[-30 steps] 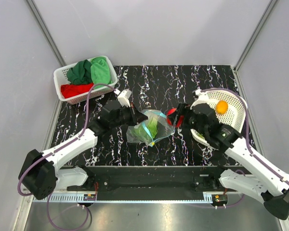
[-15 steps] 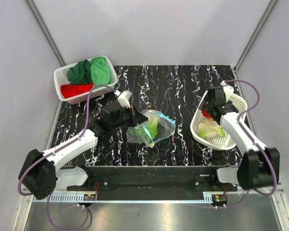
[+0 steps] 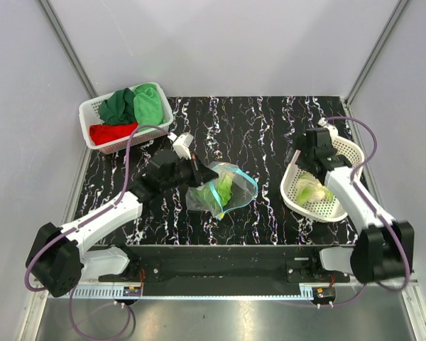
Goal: Open the zip-top bag and remove the fake food
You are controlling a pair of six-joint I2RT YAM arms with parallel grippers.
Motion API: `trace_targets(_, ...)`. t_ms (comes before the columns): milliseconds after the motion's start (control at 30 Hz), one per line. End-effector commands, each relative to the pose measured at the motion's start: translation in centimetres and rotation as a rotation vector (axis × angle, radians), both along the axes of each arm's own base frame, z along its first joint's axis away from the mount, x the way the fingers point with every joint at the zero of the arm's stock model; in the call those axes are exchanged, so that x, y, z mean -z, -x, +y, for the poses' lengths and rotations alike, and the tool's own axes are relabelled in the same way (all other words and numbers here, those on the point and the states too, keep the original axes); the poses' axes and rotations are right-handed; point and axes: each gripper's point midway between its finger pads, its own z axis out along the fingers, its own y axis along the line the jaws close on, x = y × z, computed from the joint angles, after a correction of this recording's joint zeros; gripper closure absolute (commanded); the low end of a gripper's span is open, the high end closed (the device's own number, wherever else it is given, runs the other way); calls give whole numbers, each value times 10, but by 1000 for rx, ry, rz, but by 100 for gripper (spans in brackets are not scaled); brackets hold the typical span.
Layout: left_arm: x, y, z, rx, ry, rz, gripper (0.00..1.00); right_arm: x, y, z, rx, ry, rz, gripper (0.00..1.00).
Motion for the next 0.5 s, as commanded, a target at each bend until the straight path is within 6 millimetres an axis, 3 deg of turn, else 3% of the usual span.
trace_targets(0, -30, -2, -4, 20, 58, -71, 100, -52, 29, 57, -198, -152, -125, 0)
trace_targets(33, -29, -2, -5, 21, 58, -69, 100, -66, 45, 87, -295, -215, -156, 0)
trace_targets(100, -29, -3, -5, 21, 59, -69, 100, -80, 63, 119, -356, -326, -174, 3)
trace_targets(133, -28, -3, -5, 19, 57, -65, 100, -89, 82, 147, -457, -398, -173, 6)
trace_targets(267, -28, -3, -6, 21, 60, -63, 100, -114, 114, 200, -569, -580, -204, 22)
trace_targets(300, -28, -3, -7, 22, 61, -59, 100, -116, 117, 207, -589, -599, -207, 31)
trace_targets(400, -30, -2, -9, 25, 64, -58, 100, -105, 125, 239, -652, -651, -167, 40)
trace_targets(433, -31, -2, -9, 26, 65, -59, 100, -88, 124, 248, -662, -652, -112, 44)
trace_targets(467, -32, -3, -9, 24, 67, -61, 100, -83, 122, 253, -665, -661, -103, 47)
